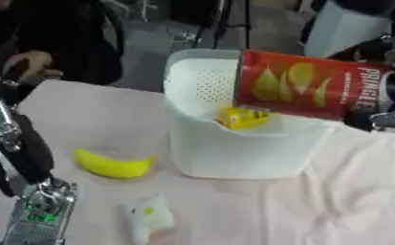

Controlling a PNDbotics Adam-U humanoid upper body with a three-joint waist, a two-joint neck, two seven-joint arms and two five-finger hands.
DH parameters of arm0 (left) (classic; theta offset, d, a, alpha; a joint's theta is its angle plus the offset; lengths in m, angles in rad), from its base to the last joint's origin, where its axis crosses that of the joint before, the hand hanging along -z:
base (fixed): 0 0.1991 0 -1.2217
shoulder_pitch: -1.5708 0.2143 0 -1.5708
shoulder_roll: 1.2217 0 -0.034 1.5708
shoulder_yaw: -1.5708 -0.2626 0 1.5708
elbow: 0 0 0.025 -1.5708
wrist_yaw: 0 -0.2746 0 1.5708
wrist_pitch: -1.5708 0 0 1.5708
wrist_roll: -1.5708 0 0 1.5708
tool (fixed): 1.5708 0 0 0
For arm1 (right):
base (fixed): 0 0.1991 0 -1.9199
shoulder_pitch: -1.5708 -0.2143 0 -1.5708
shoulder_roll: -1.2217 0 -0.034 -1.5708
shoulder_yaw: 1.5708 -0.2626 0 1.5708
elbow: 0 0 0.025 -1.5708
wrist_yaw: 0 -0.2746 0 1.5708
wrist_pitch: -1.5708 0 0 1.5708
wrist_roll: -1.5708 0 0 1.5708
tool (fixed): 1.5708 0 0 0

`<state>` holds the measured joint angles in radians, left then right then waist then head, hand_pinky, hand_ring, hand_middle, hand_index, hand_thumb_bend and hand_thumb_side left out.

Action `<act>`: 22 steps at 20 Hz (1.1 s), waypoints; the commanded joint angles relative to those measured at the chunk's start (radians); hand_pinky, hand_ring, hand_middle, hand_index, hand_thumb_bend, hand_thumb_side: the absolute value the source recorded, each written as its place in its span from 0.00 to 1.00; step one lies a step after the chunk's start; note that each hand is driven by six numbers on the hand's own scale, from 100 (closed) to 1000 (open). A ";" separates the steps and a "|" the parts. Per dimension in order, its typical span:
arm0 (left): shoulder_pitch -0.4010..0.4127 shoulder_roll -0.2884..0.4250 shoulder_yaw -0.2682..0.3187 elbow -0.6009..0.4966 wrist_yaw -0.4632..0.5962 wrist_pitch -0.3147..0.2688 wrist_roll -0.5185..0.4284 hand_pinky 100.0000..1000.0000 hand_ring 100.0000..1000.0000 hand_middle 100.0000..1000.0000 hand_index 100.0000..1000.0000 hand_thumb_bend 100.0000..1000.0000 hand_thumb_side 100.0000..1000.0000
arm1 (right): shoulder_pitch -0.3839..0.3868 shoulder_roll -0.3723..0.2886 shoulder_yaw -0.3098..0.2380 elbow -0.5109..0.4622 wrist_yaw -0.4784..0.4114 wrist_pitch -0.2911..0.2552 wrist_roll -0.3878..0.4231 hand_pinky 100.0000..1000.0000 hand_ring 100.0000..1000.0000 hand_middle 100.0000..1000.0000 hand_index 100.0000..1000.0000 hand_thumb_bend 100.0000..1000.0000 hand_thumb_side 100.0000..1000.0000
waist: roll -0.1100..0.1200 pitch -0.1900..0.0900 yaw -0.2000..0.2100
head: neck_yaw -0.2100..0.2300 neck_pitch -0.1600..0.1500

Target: Pick up objects on the table and place them in the box.

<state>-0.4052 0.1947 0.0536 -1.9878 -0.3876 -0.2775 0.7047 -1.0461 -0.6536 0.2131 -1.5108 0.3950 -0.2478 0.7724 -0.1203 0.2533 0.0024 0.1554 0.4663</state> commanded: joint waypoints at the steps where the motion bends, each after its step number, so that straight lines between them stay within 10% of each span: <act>1: -0.019 0.015 -0.002 -0.012 0.002 -0.001 -0.003 0.76 0.82 0.88 0.94 0.00 1.00 | -0.045 -0.013 -0.042 0.056 0.009 0.011 -0.008 0.92 0.92 0.52 0.41 0.00 0.65 | 0.003 -0.015 0.001 | -0.008 -0.016; 11: -0.048 0.024 -0.018 -0.012 0.015 -0.002 -0.014 0.76 0.81 0.87 0.94 0.00 1.00 | -0.157 0.026 -0.116 0.265 0.117 0.025 -0.024 0.93 0.91 0.51 0.41 0.00 0.66 | -0.015 0.022 0.075 | -0.072 -0.053; 22: -0.082 0.030 -0.031 -0.012 0.038 -0.008 -0.023 0.76 0.81 0.87 0.94 0.00 1.00 | -0.250 0.065 -0.178 0.511 0.224 -0.106 -0.147 0.94 0.92 0.50 0.40 0.00 0.69 | -0.042 0.069 0.162 | -0.151 -0.098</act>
<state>-0.4719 0.2043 0.0275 -1.9878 -0.3535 -0.2838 0.6861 -1.2680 -0.5685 0.0540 -1.0166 0.6013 -0.3400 0.6438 -0.1691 0.3406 0.1679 0.0180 0.3842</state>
